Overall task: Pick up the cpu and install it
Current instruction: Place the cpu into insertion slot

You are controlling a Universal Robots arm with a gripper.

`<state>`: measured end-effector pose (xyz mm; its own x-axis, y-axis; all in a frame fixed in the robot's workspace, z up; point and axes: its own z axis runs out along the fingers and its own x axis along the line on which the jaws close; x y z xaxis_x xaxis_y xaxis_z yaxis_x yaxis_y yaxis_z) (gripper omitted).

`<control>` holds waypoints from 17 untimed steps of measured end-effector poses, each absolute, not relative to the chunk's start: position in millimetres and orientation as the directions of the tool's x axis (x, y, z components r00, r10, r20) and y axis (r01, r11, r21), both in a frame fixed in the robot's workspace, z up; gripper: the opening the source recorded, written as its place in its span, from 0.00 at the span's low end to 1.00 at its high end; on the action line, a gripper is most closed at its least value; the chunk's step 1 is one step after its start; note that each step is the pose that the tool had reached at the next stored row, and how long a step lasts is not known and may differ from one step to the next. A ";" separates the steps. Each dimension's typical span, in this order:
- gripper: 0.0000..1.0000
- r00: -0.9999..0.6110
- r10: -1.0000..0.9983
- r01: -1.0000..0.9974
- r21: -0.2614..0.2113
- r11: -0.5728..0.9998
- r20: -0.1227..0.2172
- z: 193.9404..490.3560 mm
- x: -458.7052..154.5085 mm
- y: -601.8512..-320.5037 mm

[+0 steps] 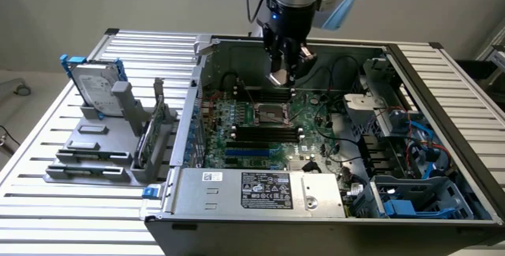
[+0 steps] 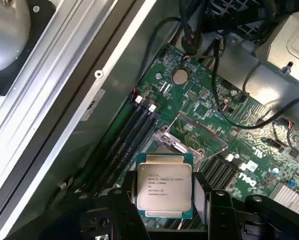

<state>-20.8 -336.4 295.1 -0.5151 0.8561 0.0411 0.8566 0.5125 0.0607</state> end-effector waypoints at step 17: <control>0.55 -0.229 0.972 0.972 0.061 0.227 0.041 272.8 -20.8 -336.4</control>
<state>-20.8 -336.4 272.8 -0.2293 0.9725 0.0411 0.9721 0.2266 0.0607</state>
